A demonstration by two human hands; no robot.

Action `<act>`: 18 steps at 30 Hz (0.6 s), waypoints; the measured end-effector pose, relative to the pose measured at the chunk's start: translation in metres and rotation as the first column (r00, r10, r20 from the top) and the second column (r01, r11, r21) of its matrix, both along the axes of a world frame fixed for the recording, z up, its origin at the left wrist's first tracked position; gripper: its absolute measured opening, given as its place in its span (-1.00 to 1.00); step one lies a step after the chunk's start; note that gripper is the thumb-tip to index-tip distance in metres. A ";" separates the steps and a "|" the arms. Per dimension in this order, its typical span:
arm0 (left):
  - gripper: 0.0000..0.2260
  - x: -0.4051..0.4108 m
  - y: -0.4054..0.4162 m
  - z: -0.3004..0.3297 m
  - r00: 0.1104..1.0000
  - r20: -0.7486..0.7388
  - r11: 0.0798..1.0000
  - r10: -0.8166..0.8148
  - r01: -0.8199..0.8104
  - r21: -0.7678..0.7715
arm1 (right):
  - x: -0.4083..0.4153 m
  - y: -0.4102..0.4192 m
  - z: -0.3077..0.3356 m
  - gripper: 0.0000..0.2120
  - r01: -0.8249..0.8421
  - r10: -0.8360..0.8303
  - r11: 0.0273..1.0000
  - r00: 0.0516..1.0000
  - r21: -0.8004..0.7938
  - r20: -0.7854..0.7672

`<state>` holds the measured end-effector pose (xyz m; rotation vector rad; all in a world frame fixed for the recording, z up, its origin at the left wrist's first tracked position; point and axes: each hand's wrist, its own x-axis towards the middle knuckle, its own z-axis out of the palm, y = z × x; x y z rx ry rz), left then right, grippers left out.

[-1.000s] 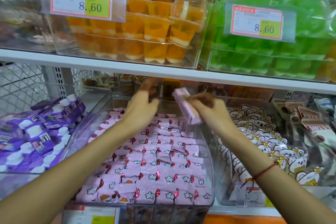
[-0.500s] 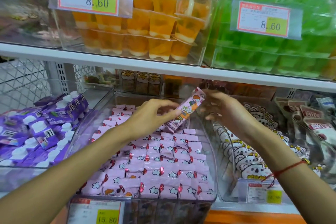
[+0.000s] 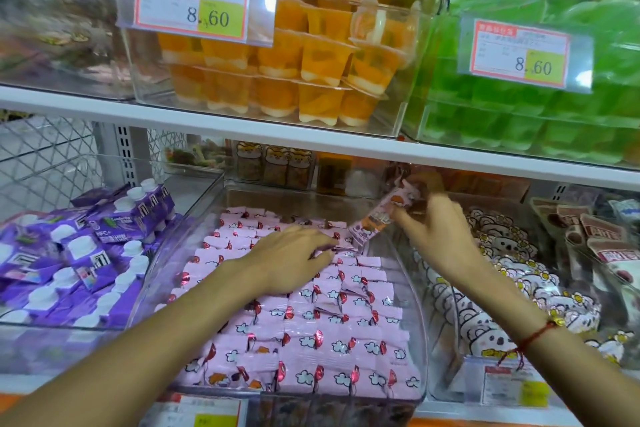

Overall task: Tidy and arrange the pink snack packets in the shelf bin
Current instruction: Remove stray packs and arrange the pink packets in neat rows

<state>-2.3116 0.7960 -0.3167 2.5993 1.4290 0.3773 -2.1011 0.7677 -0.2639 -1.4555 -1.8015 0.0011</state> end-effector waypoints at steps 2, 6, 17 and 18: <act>-0.62 0.001 0.002 0.001 1.000 -0.006 1.000 -0.002 0.002 -0.006 | -0.004 0.002 0.009 -0.72 -0.052 0.057 0.998 0.975 -0.026 0.216; -0.62 0.000 0.003 0.002 1.000 0.013 0.999 0.000 0.000 -0.036 | -0.021 0.016 0.023 -0.77 -0.107 0.178 0.978 0.877 -0.180 0.446; -0.63 0.009 -0.003 0.011 0.994 0.112 0.999 -0.022 0.026 -0.037 | -0.026 0.033 0.014 -0.67 0.091 0.365 0.797 0.714 -0.597 0.597; -0.63 0.010 -0.003 0.011 0.991 0.125 0.999 -0.036 0.041 -0.036 | -0.024 0.028 0.015 -0.68 0.067 0.352 0.812 0.736 -0.580 0.578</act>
